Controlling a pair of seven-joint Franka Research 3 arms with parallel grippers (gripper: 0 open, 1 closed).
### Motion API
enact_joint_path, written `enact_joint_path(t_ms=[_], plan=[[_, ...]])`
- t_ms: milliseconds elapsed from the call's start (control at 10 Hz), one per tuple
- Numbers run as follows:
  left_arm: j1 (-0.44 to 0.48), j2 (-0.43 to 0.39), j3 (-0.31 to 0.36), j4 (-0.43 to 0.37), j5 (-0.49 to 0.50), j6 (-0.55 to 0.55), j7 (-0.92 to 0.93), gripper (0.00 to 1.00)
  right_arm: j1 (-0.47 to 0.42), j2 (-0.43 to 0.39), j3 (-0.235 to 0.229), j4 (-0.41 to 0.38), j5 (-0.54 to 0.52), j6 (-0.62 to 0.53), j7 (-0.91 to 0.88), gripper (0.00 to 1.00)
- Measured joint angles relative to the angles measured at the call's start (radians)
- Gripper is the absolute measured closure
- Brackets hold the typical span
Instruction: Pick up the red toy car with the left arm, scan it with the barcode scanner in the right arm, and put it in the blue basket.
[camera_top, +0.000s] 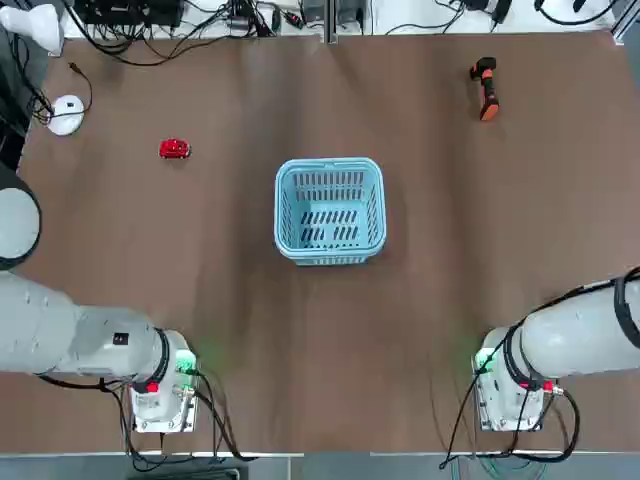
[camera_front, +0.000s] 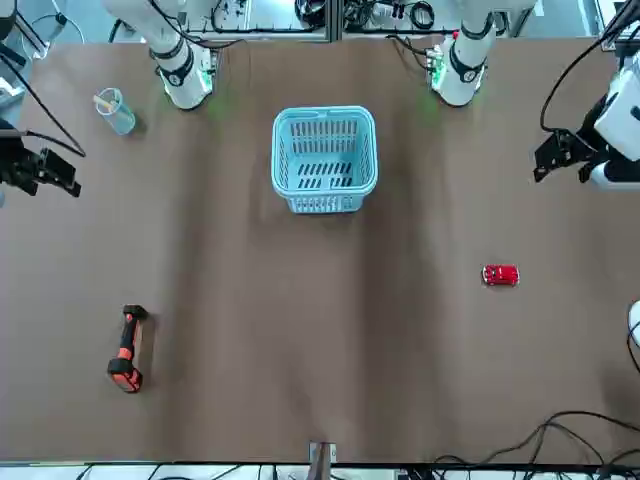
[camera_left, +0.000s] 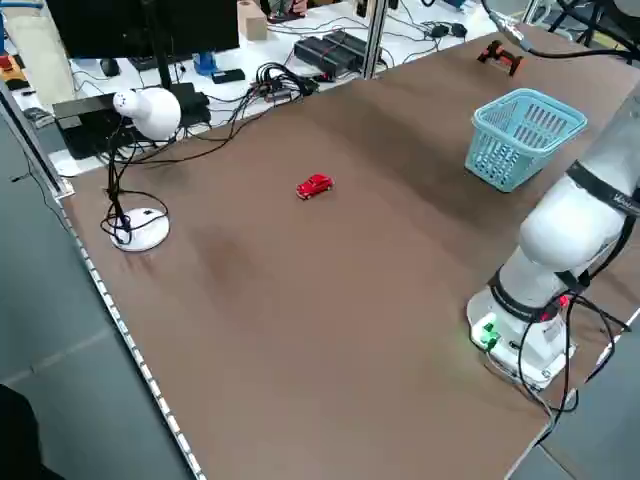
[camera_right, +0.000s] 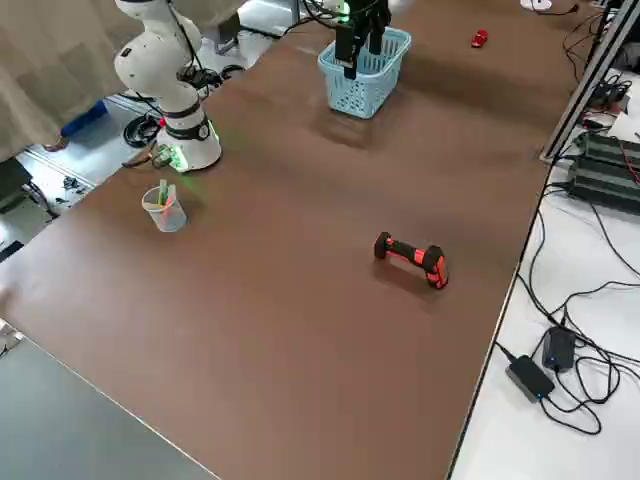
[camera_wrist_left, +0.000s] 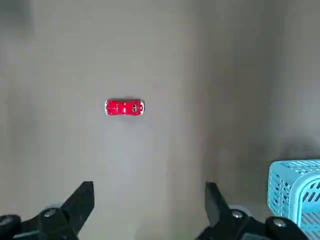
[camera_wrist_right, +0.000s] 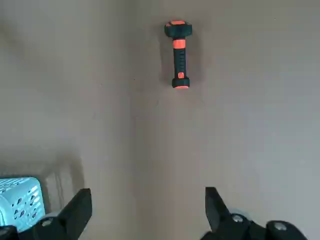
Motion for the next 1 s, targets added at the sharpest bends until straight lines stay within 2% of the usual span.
enact_joint_path(t_ms=[500,800,1000], plan=[[0.002,0.000,0.008,0.001,0.000,-0.001,-0.029,0.02,0.000,0.000,-0.001,0.000,0.000,-0.001,0.004,0.00],[0.019,0.012,0.029,-0.004,-0.020,0.001,-0.270,0.02,0.001,0.012,0.000,-0.008,0.000,0.009,0.004,0.00],[0.025,0.030,0.081,-0.018,-0.022,0.040,-0.435,0.02,0.001,0.054,0.000,-0.009,0.000,0.055,0.004,0.00]])
